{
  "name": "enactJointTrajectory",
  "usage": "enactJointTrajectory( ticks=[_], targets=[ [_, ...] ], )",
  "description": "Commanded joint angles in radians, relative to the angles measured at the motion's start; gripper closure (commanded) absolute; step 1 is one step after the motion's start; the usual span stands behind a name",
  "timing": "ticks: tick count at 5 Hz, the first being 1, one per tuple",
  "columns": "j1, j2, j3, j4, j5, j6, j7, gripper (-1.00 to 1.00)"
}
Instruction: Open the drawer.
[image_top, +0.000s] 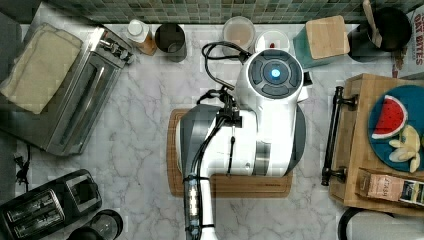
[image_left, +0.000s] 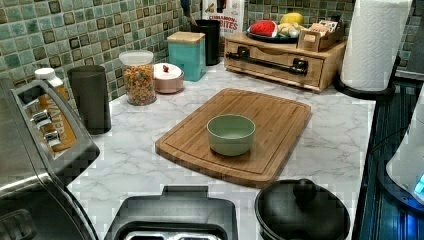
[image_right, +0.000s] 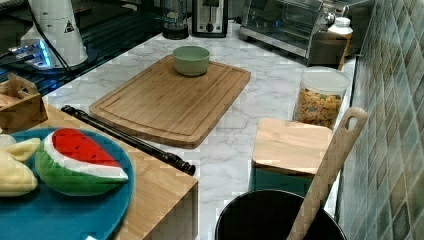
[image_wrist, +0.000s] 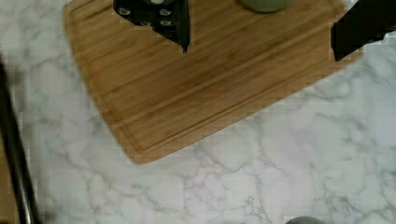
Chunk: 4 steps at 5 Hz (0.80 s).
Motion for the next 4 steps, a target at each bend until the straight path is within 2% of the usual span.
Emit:
enactJointTrajectory(
  ticks=[1,2,3,4],
  targets=[
    [-0.109,0.052,-0.144,-0.003,-0.052,0.134,-0.275,-1.00],
    [-0.129,0.114,-0.159,0.017,-0.089,0.187,-0.306,-1.00],
    [-0.161,0.162,-0.150,0.024,-0.085,0.237,-0.348,-1.00],
    [-0.166,0.181,-0.172,0.015,-0.049,0.270,-0.426,-1.00]
  ],
)
